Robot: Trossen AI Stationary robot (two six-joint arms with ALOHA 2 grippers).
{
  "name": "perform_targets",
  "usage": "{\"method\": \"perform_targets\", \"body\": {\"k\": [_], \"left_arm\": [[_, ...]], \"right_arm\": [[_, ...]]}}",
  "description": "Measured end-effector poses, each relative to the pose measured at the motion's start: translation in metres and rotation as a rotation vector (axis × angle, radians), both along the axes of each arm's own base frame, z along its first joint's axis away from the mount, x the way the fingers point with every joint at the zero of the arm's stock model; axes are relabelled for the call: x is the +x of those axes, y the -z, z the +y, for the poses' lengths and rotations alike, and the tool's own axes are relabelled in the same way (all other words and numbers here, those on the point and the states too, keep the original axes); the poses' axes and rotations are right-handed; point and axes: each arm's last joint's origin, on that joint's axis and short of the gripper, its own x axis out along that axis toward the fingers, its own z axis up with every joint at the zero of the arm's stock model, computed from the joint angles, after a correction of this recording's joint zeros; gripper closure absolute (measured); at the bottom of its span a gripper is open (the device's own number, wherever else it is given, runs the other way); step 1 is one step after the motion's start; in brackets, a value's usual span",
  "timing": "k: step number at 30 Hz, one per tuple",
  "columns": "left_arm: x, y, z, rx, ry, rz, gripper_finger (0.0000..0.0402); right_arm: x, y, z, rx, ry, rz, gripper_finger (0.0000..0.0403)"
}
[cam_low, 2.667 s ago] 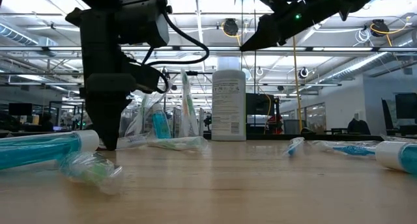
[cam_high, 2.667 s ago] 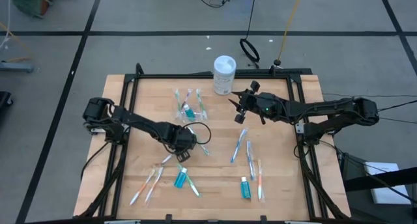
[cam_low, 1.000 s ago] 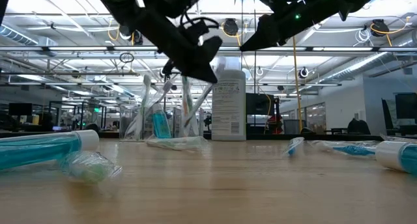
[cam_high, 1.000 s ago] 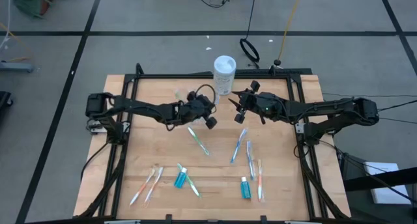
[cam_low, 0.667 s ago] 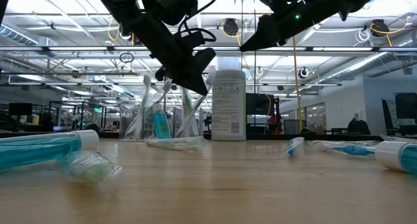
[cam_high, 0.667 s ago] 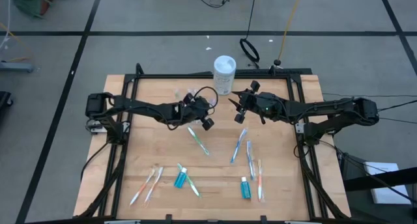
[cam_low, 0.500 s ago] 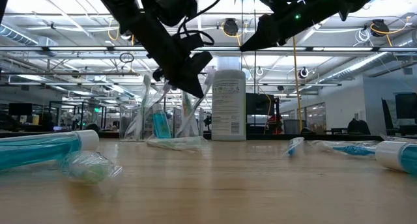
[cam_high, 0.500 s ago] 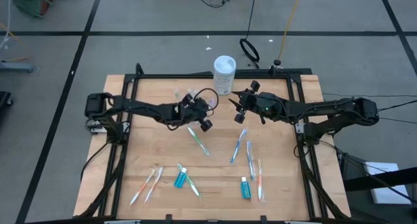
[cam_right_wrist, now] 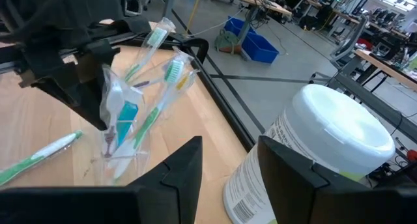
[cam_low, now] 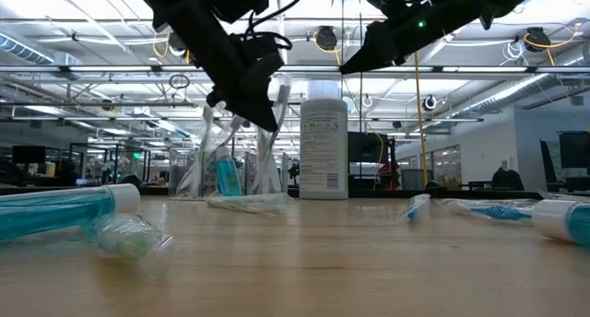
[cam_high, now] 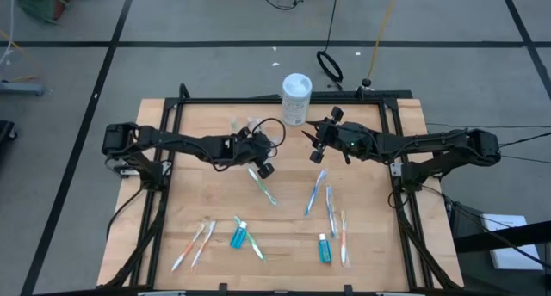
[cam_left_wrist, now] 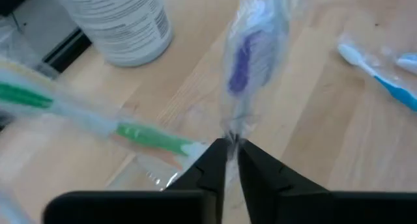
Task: Pick & Place toothbrushing station
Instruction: Put the violet toothbrush into the transparent organizer, then put the orange toothbrush into the transparent organizer
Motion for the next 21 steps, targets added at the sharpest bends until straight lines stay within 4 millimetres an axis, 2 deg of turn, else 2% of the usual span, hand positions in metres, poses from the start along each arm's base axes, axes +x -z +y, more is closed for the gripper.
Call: {"method": "perform_targets", "body": {"k": [4,8,15,21], "left_arm": [[-0.002,0.001,0.0,-0.004,-0.001,0.025,0.0302],[-0.009,-0.009,-0.002,0.0,0.049,0.036,0.0264],[-0.048,-0.042,-0.004,0.008,0.021,0.098,0.0229],[-0.087,-0.057,-0.016,-0.214,-0.049,0.156,0.0225]], "right_arm": [[0.0,0.0,0.0,0.009,0.003,-0.008,0.0264],[0.0,0.0,0.0,0.014,0.004,-0.011,0.0264],[0.0,0.001,0.0,0.026,0.007,-0.003,0.0264],[-0.001,0.003,0.0,0.028,0.007,0.017,0.0264]]}}
